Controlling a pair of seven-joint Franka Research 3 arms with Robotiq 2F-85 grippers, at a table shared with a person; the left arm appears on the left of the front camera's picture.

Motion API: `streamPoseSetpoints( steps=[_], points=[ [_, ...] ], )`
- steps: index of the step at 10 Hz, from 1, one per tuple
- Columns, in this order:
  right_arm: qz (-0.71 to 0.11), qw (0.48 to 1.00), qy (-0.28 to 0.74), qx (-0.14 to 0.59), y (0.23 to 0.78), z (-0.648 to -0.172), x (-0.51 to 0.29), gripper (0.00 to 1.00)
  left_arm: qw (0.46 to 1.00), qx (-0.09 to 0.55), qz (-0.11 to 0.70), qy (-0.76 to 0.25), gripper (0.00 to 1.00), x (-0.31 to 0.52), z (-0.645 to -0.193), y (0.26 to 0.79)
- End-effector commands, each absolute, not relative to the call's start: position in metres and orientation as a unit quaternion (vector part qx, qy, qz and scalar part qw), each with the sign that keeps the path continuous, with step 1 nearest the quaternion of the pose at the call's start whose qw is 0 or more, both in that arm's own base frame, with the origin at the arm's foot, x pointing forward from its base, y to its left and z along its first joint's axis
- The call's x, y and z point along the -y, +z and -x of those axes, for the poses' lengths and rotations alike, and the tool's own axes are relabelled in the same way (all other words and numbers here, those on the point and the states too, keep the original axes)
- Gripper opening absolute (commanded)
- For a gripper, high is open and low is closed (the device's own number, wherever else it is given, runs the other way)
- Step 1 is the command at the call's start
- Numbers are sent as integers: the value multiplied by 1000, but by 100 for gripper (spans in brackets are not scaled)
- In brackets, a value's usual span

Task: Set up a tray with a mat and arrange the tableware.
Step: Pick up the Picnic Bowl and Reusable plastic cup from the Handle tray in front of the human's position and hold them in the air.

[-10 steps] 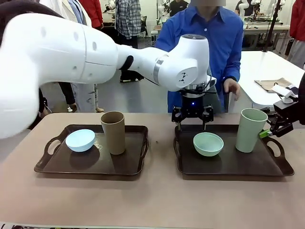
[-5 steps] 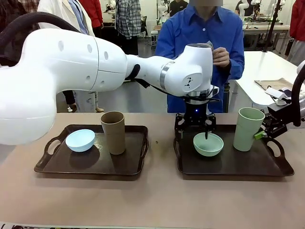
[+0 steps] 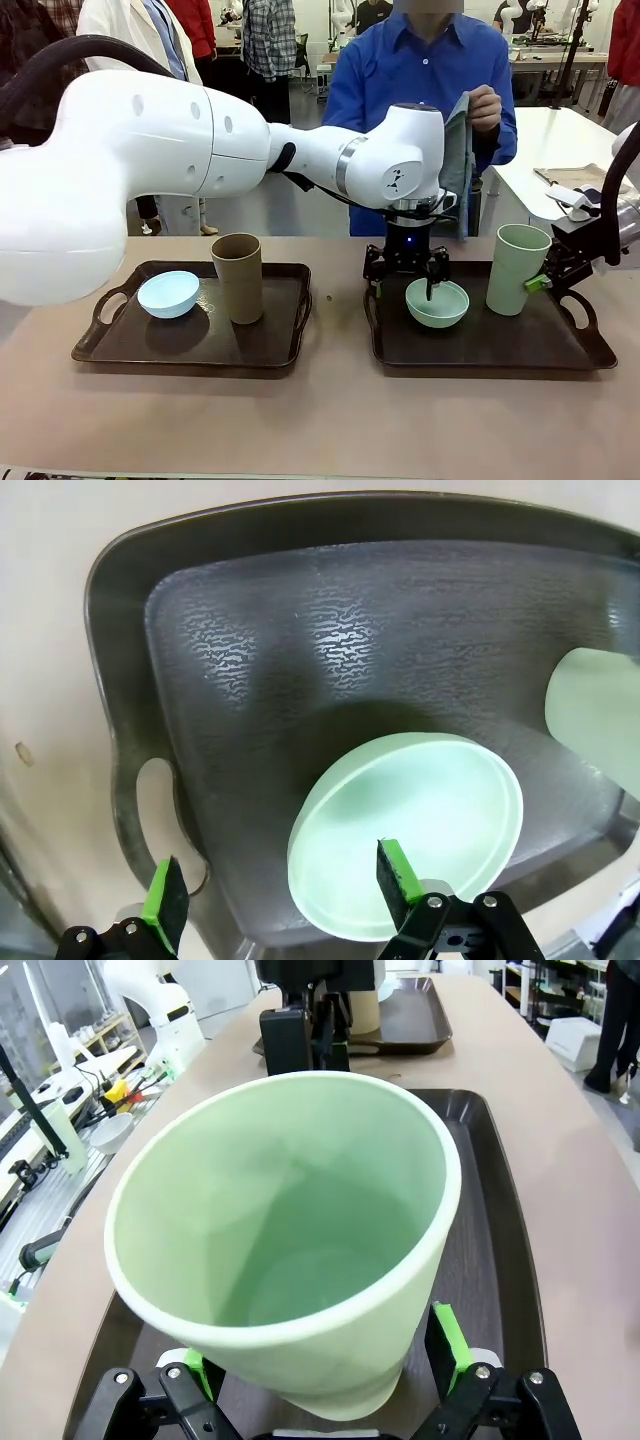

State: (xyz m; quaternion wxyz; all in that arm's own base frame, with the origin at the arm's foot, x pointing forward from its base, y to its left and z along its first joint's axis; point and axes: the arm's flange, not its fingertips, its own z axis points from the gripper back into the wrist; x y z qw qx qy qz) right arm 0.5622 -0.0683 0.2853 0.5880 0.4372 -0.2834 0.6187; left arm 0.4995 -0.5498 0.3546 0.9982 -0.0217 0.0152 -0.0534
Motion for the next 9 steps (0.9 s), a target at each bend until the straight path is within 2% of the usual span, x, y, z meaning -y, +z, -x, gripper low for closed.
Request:
streamPoseSetpoints(
  steps=[1, 5, 6, 7, 8, 9],
  points=[
    [-449, 592, 613, 269, 284, -572, 62, 100, 997, -27, 37, -59, 100, 559, -510, 353],
    [-459, 583, 614, 269, 279, -571, 58, 98, 997, -29, 42, -64, 100, 566, -513, 346],
    [-461, 577, 618, 269, 279, -571, 58, 40, 996, -29, 50, -69, 46, 567, -513, 346],
    [-463, 575, 618, 270, 278, -571, 59, 38, 996, -29, 52, -67, 46, 566, -513, 346],
    [-462, 574, 618, 272, 279, -571, 61, 0, 996, -25, 54, -67, 0, 566, -514, 349],
    [-461, 572, 621, 273, 279, -572, 62, 0, 996, -22, 55, -66, 41, 566, -514, 350]
  ],
)
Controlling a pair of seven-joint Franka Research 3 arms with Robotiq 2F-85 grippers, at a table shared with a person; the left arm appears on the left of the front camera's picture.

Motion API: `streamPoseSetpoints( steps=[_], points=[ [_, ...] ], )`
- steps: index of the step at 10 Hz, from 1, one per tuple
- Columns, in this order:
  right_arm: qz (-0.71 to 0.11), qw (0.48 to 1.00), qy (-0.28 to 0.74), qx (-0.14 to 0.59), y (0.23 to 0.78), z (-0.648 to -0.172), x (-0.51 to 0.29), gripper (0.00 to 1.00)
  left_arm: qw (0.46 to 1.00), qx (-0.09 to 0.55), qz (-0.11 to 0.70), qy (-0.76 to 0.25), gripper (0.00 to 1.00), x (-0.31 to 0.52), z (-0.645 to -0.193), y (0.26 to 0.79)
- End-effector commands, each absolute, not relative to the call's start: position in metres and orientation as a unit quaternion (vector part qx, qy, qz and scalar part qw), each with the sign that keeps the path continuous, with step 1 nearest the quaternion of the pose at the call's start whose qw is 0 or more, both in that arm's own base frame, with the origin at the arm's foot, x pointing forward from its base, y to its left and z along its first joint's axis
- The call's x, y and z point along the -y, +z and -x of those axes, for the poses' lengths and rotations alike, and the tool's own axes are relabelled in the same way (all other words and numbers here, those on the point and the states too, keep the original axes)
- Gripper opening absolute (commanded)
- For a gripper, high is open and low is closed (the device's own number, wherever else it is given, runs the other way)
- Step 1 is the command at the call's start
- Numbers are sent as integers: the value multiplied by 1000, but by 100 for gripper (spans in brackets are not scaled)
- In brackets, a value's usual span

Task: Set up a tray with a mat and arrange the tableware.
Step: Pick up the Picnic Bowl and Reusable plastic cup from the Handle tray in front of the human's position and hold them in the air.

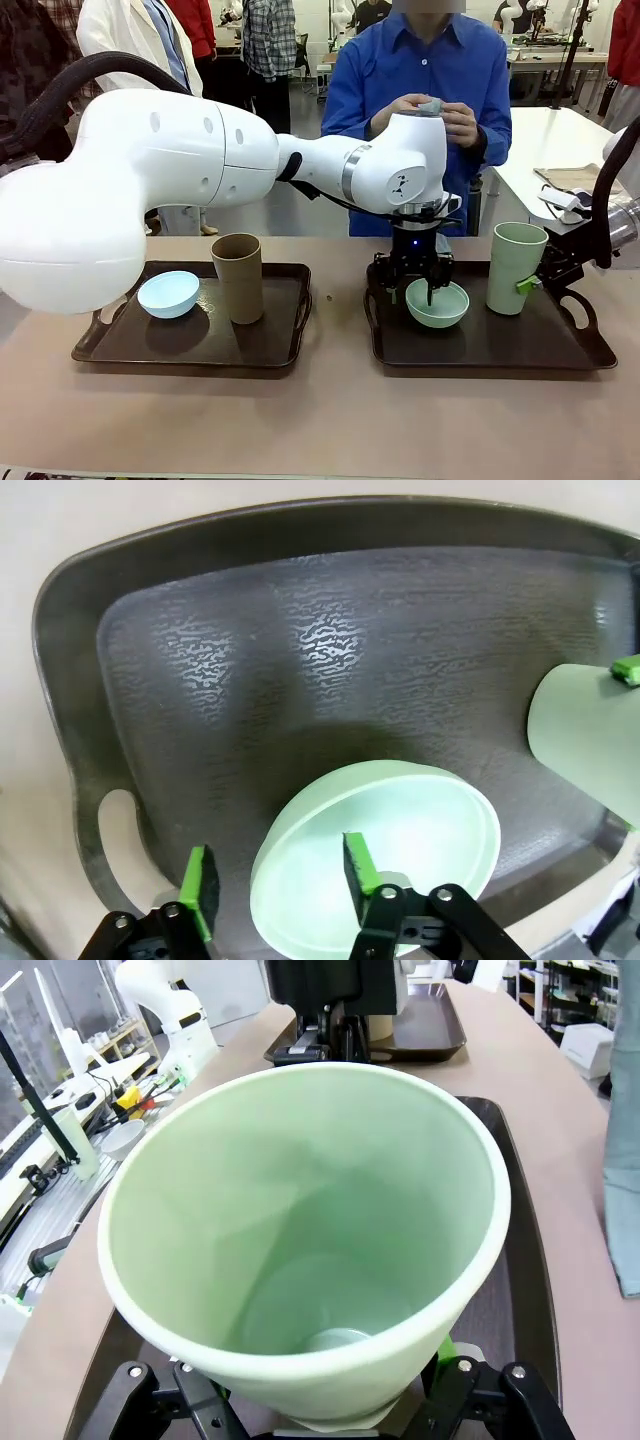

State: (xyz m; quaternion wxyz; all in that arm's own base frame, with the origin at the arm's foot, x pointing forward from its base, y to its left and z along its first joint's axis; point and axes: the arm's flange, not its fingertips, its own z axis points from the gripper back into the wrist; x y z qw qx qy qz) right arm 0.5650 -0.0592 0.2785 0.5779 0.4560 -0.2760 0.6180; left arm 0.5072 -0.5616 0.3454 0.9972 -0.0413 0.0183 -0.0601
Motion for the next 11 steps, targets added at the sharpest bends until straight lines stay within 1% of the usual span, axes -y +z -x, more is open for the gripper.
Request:
streamPoseSetpoints(
  steps=[1, 2, 3, 4, 5, 6, 8, 9, 11],
  points=[
    [-463, 571, 621, 274, 279, -572, 63, 0, 996, -21, 54, -62, 0, 565, -515, 350],
    [-463, 569, 622, 273, 279, -571, 63, 25, 997, -24, 51, -60, 0, 565, -515, 348],
    [-463, 568, 623, 275, 280, -570, 64, 24, 997, -24, 50, -59, 0, 565, -515, 348],
    [-461, 567, 623, 278, 282, -569, 66, 0, 997, -21, 48, -57, 1, 565, -516, 349],
    [-460, 567, 622, 282, 283, -568, 69, 24, 997, -20, 47, -55, 0, 565, -516, 349],
    [-458, 567, 623, 284, 284, -567, 70, 0, 997, -18, 46, -53, 0, 564, -517, 350],
    [-451, 568, 622, 296, 292, -565, 72, 0, 998, -13, 41, -53, 0, 563, -518, 352],
    [-450, 565, 623, 301, 304, -559, 72, 80, 998, -20, 36, -51, 0, 561, -520, 361],
    [-421, 556, 642, 318, 351, -531, 75, 80, 997, 16, 59, -46, 0, 548, -510, 414]
  ],
)
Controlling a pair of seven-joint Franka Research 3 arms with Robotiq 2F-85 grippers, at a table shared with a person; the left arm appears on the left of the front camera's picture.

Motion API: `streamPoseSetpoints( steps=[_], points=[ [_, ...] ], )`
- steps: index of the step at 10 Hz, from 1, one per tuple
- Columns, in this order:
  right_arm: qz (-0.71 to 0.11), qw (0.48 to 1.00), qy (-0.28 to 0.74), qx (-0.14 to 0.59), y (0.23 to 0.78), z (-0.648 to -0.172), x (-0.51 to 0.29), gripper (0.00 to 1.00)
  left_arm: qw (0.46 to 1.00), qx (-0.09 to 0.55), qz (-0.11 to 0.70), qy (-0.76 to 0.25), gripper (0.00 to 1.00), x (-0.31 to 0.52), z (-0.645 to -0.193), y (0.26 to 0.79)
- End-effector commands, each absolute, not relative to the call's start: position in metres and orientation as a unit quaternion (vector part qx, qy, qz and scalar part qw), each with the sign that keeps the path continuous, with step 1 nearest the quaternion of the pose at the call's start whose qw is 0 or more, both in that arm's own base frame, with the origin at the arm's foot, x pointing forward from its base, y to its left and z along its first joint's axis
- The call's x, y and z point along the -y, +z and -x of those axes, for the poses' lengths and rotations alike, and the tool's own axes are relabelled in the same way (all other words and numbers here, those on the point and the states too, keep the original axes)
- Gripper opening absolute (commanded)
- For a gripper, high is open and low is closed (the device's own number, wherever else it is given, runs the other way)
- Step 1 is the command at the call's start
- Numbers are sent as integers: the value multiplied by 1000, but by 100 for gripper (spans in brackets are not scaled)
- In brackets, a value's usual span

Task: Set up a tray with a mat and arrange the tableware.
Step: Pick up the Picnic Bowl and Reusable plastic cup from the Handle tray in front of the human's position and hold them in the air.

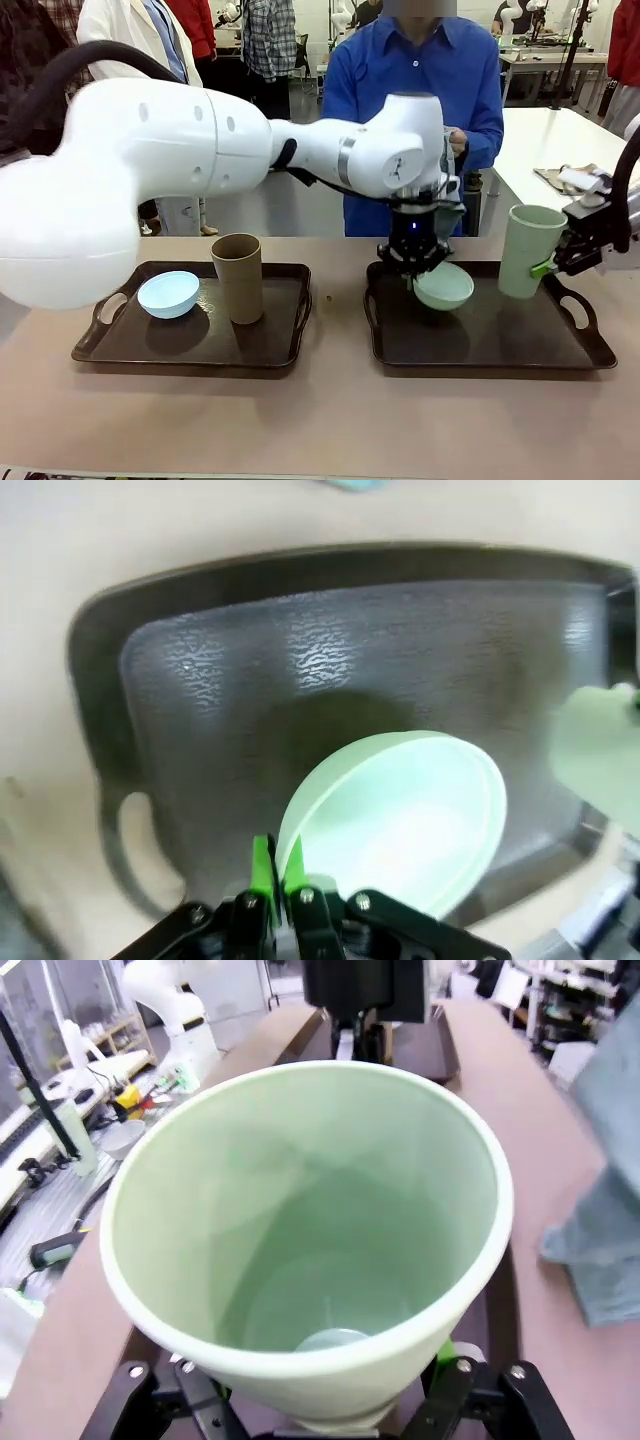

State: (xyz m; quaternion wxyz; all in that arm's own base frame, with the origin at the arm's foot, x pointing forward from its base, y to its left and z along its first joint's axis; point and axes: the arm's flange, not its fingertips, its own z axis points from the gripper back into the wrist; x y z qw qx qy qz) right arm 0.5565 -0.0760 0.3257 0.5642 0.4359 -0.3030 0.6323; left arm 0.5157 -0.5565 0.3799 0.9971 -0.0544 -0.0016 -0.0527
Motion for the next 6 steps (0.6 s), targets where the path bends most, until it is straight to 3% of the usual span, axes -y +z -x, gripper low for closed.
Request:
streamPoseSetpoints(
  steps=[1, 6],
  points=[
    [-405, 557, 648, 325, 376, -519, 78, 80, 996, 40, 62, -46, 0, 543, -504, 441],
    [-344, 548, 663, 376, 491, -464, 95, 80, 990, 128, 44, -42, 0, 540, -467, 555]
  ],
)
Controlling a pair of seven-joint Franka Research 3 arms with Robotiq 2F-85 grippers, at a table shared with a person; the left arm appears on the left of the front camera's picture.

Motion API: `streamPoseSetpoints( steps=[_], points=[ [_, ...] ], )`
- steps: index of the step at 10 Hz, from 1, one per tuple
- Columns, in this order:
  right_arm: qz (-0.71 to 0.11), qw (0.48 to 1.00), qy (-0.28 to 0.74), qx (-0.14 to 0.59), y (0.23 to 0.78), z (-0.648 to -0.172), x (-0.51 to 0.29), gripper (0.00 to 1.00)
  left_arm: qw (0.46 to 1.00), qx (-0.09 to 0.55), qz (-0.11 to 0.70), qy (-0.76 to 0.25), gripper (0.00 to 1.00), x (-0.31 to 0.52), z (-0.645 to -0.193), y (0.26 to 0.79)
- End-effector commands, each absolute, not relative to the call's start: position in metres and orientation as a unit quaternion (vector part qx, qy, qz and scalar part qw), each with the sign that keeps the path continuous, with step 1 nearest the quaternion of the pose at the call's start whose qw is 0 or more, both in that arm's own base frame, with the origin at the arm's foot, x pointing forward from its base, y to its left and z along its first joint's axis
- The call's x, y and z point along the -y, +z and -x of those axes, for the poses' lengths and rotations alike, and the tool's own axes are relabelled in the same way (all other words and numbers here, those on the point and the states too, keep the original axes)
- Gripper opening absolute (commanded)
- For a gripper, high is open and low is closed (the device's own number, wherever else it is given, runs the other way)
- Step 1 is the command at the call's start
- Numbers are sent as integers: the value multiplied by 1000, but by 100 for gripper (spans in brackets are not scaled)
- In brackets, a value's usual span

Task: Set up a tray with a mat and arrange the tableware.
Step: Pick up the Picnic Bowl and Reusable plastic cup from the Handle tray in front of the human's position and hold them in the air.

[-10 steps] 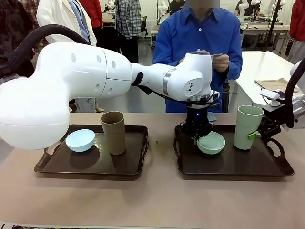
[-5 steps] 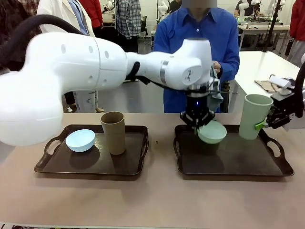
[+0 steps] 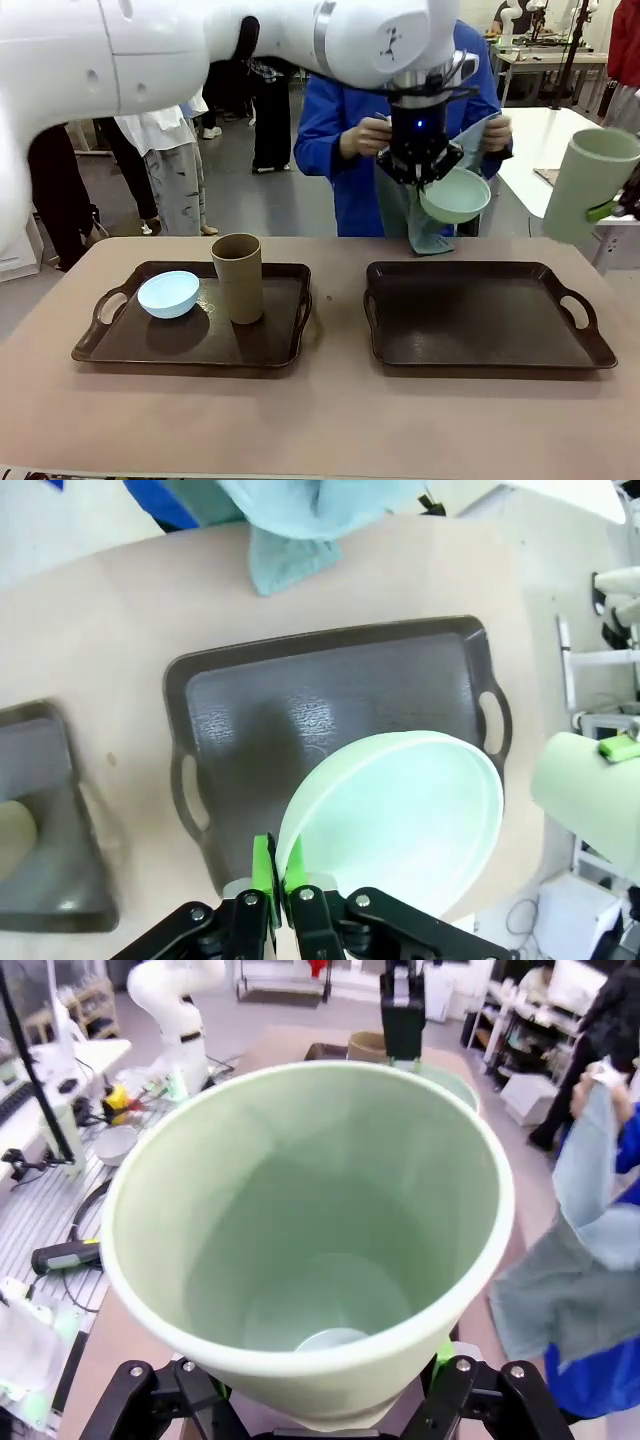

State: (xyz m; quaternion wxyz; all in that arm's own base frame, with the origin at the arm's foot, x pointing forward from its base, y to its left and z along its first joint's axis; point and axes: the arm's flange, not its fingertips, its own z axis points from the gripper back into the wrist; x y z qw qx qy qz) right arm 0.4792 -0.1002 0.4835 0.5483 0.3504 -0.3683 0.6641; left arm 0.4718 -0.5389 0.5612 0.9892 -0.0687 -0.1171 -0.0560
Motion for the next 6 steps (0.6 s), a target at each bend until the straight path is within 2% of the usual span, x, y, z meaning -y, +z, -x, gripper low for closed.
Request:
streamPoseSetpoints(
  steps=[1, 2, 3, 6],
  points=[
    [-334, 551, 663, 382, 506, -457, 96, 80, 990, 128, 40, -32, 0, 540, -464, 564],
    [-346, 548, 661, 378, 508, -461, 97, 80, 993, 108, 37, -30, 0, 537, -463, 565],
    [-338, 545, 668, 378, 503, -468, 103, 80, 989, 123, 62, -54, 0, 538, -466, 569],
    [-338, 545, 668, 378, 503, -468, 103, 80, 989, 123, 62, -54, 0, 538, -466, 569]
  ],
)
